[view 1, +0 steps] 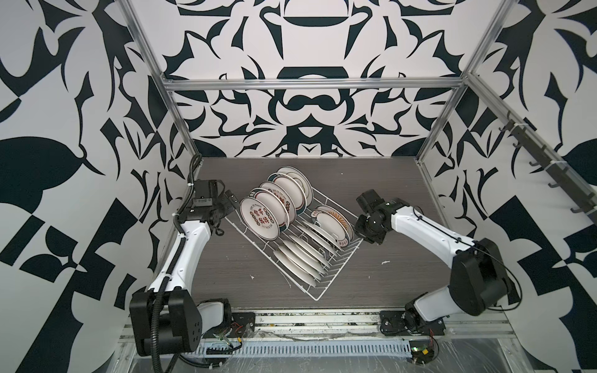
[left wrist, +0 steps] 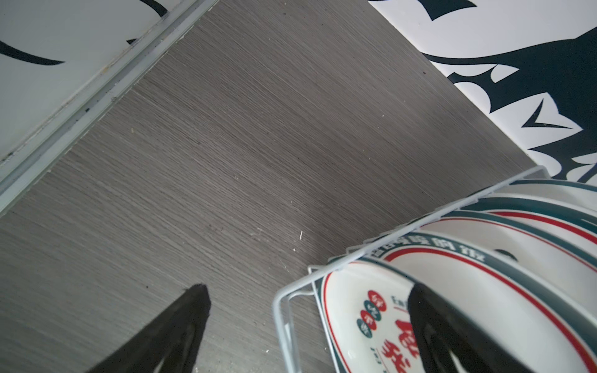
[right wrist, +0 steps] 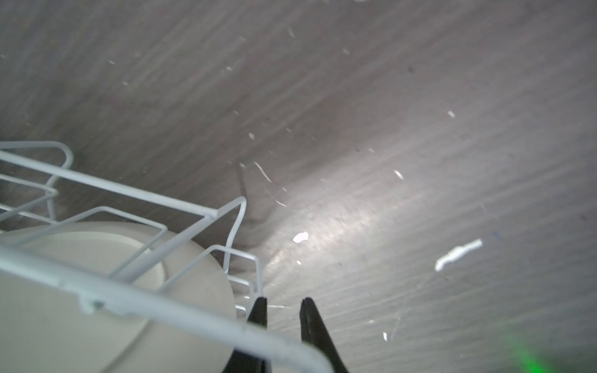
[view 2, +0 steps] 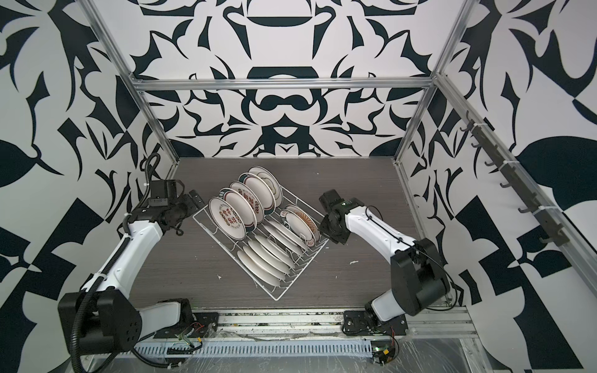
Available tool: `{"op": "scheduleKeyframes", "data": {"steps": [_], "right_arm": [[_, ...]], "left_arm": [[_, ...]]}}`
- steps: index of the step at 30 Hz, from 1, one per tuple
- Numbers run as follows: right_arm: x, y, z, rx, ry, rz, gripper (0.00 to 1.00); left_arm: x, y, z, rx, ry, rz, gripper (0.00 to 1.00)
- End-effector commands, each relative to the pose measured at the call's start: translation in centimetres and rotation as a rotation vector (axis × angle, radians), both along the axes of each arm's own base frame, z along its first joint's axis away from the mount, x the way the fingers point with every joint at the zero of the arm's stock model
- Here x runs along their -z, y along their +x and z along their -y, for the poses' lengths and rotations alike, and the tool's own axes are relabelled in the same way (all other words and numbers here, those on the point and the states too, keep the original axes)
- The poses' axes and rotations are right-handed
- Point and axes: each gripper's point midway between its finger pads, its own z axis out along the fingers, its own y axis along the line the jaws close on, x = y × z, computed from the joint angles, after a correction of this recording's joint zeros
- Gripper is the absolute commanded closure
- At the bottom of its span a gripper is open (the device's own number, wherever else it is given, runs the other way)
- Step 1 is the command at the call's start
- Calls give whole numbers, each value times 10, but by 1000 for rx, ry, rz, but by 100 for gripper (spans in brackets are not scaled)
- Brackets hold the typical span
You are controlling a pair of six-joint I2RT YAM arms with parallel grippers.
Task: Unload the plates from the dish rack
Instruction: Rotate the dish rack at the top-center of the table.
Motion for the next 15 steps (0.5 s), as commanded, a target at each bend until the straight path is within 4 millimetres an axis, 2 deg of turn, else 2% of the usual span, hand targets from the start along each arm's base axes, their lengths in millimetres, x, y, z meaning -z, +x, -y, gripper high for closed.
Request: {"op": "scheduleKeyframes", "data": {"steps": [1,2,3,4,15], "right_arm": [[-16,29,-9,-144,-7,72,94],[-19,39,-10,-150,-6,83,94],[-20,49,-12,-159,-9,93,94],[-21,56,-13,-165,-11,100,94],[-29,161,-24,-248,-32,182,100]], "left_arm": [[-7,0,-3,4,29,-26,1],[-10,0,-4,1,36,-28,1],[-1,1,-5,0,42,-63,1],[-1,2,-7,-4,48,-68,1],[-6,7,-18,-51,92,-111,1]]}}
